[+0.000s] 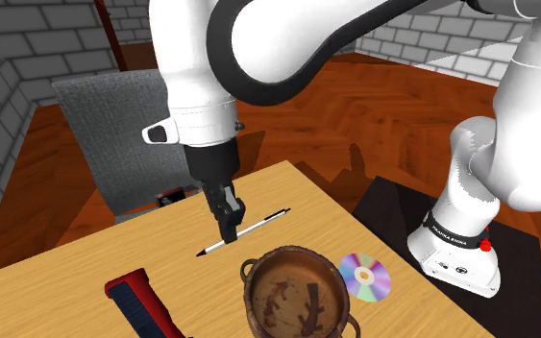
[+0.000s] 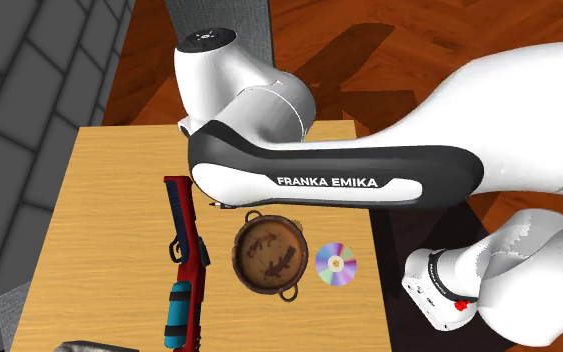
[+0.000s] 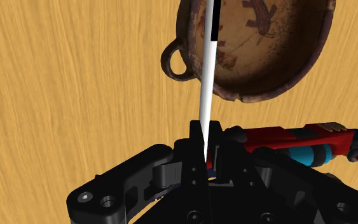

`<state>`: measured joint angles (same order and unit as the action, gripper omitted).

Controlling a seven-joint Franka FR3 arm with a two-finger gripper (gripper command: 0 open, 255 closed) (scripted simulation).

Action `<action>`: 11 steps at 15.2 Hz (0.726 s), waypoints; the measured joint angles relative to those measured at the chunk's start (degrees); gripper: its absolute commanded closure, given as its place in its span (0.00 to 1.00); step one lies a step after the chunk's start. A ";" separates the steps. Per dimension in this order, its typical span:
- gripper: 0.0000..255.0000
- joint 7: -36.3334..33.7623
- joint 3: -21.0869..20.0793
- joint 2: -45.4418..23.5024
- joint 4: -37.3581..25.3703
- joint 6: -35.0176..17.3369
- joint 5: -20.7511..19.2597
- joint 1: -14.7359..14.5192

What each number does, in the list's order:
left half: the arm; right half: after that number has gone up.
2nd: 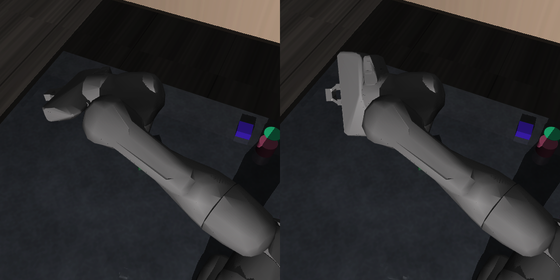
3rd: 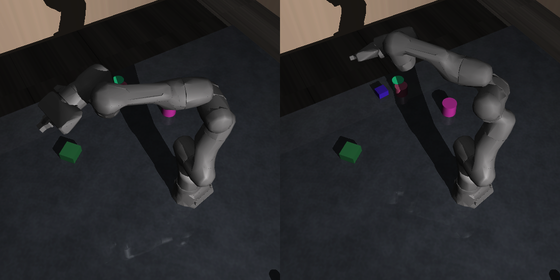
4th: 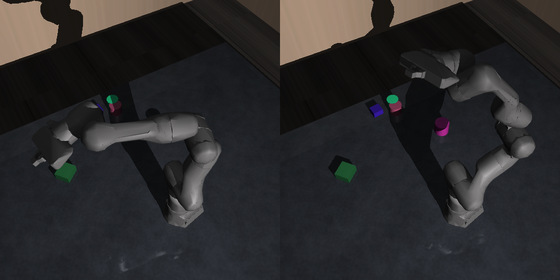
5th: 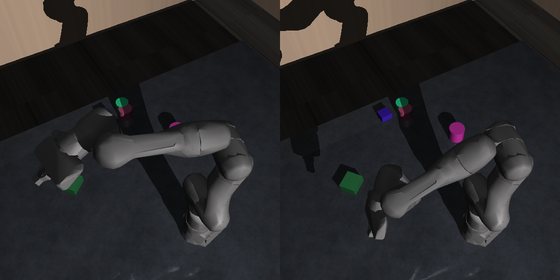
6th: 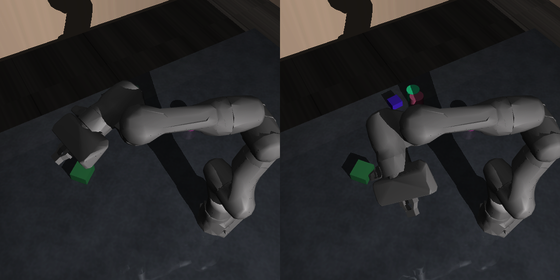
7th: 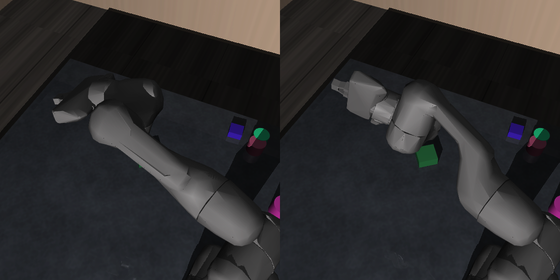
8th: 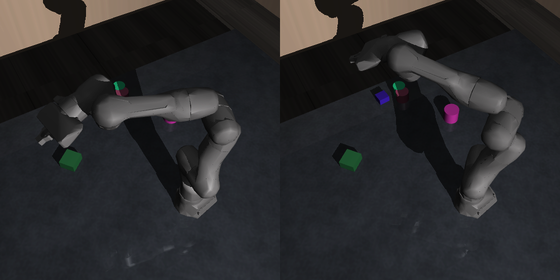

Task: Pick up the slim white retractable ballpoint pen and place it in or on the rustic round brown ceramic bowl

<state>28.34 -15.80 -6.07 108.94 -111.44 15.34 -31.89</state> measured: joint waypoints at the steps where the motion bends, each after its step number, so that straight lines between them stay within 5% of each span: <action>1: 1.00 -0.93 -0.56 1.22 1.31 -0.43 0.41 -0.60; 11: 1.00 -5.31 -4.11 9.83 12.71 -5.01 4.13 -4.11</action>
<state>23.03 -19.91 3.76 121.65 -116.45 19.47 -36.00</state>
